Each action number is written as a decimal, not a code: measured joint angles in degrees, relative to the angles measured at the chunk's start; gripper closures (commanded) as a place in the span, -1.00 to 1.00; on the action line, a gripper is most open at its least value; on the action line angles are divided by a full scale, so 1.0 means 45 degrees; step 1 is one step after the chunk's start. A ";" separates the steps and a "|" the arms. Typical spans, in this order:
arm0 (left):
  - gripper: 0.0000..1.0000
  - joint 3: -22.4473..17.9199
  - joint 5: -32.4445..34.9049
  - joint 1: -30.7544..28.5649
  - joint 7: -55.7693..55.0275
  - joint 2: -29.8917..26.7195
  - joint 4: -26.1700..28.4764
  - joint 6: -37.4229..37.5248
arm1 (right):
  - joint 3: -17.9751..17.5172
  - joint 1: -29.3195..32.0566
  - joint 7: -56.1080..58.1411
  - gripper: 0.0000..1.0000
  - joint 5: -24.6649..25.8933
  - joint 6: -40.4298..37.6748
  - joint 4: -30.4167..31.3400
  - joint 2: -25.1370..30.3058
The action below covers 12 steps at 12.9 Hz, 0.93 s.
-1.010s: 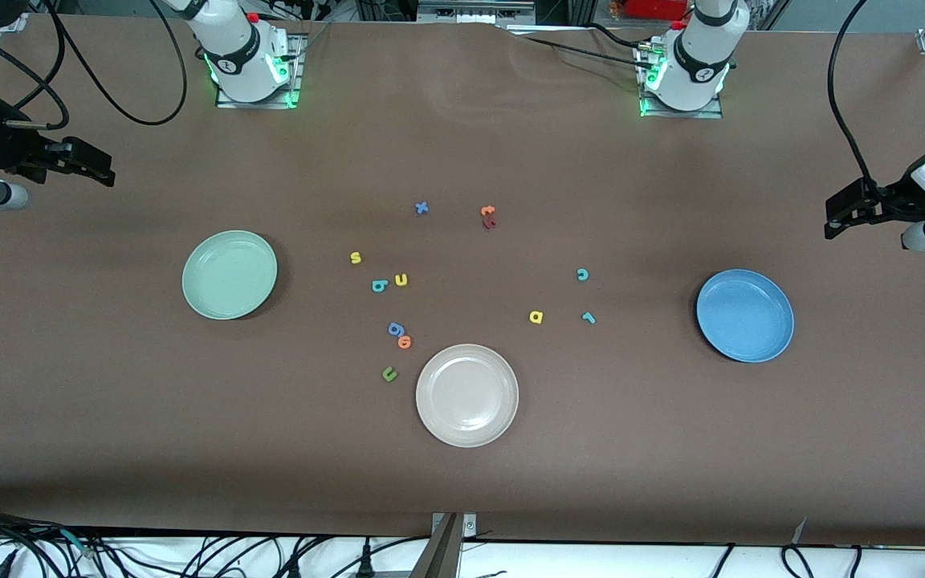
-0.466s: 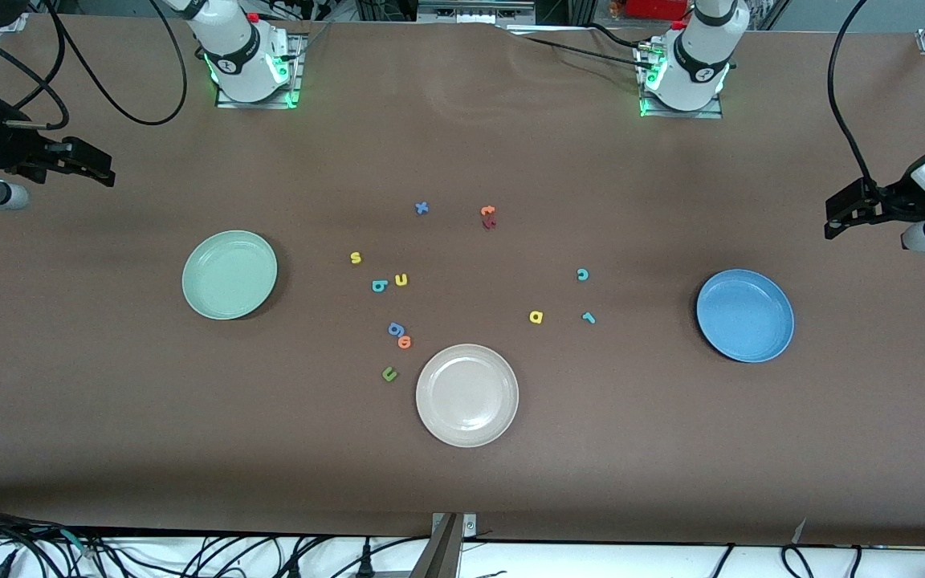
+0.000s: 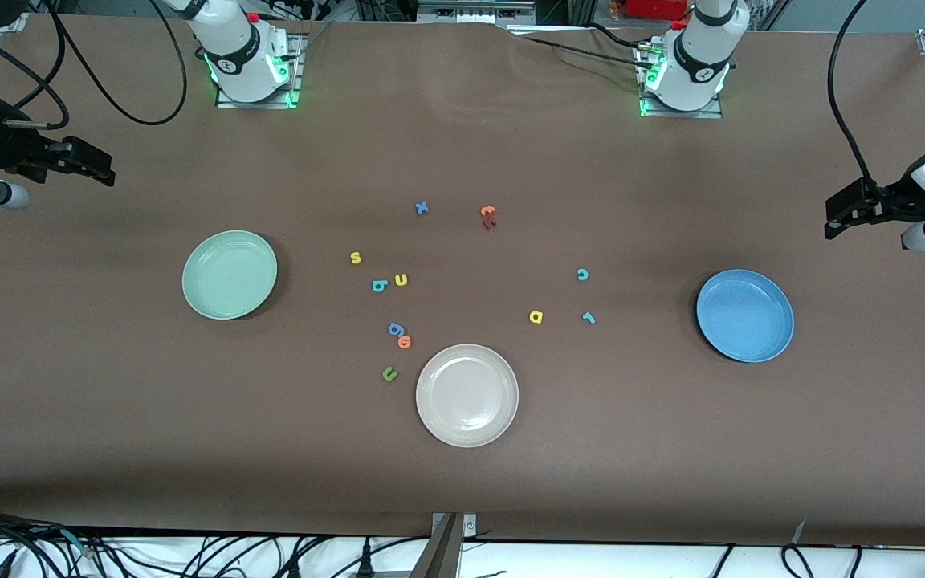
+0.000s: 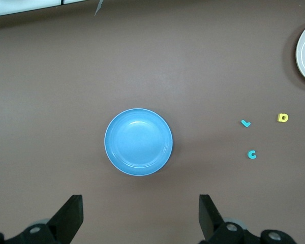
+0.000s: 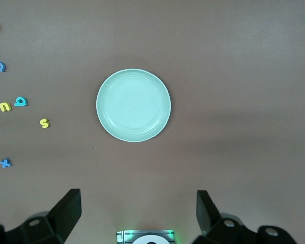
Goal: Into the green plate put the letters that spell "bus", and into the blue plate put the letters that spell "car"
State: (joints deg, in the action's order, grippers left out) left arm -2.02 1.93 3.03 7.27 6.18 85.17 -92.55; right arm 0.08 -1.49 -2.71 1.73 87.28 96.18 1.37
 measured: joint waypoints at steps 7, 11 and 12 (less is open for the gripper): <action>-1.00 0.0000 0.0000 0.0000 0.0000 0.0000 0.0000 0.0000 | -0.0085 -0.0016 -0.0164 -1.00 -0.0001 -0.0002 -0.0003 0.0003; -1.00 0.0014 0.0000 0.0004 0.0000 -0.0002 0.0054 0.0020 | -0.1512 -0.0067 -0.2179 -1.00 -0.0002 -0.0083 0.0025 -0.0078; -1.00 0.0079 0.0000 0.0008 0.0001 -0.0001 0.0175 0.0029 | -0.1821 -0.0112 -0.2561 -1.00 -0.0003 -0.0120 0.0078 -0.0184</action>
State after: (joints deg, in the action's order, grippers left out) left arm -1.67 1.93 3.07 7.27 6.18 85.96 -92.42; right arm -8.11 -2.00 -14.24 1.72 86.74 96.53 0.54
